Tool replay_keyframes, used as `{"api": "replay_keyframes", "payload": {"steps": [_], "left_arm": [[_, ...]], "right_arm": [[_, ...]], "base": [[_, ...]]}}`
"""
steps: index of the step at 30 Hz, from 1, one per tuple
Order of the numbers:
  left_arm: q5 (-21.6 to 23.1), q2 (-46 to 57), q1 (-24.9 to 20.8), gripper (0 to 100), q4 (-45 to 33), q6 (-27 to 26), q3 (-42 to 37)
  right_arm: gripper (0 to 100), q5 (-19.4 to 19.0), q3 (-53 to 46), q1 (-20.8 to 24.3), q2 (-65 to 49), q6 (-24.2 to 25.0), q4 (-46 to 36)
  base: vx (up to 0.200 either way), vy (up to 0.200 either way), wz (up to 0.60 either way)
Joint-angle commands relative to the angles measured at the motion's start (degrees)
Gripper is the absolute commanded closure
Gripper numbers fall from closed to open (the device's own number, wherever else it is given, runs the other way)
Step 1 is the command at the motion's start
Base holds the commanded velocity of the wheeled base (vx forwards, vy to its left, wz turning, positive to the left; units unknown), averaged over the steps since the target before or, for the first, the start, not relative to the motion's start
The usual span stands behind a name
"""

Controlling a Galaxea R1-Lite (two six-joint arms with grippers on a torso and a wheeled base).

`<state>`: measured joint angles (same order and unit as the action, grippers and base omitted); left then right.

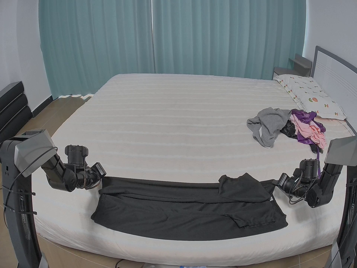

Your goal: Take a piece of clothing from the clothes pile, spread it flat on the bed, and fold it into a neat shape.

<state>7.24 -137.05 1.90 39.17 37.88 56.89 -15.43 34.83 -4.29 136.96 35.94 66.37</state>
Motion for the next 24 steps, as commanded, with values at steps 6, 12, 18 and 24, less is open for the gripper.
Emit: {"api": "replay_keyframes", "payload": {"steps": [6,12,18,24], "left_arm": [[0.1,0.3,-0.1,0,0.0,0.4,-0.6],[0.8,0.6,0.5,0,0.0,2.3,-0.7],[1.0,0.7,0.6,0,0.0,4.1,-0.8],[1.0,0.8,0.6,0,0.0,4.2,-1.1]], "right_arm": [[0,-0.2,-0.4,0.2,-2.2,0.1,0.1],[0,-1.3,-3.5,1.7,-10.0,0.1,0.1],[0,-6.0,-6.6,6.0,-14.4,-0.3,0.0],[0,-8.6,-6.6,6.6,-8.7,-5.0,0.1]], "base": [[0.000,0.000,0.00],[0.000,0.000,0.00],[0.000,0.000,0.00],[0.000,0.000,0.00]]}}
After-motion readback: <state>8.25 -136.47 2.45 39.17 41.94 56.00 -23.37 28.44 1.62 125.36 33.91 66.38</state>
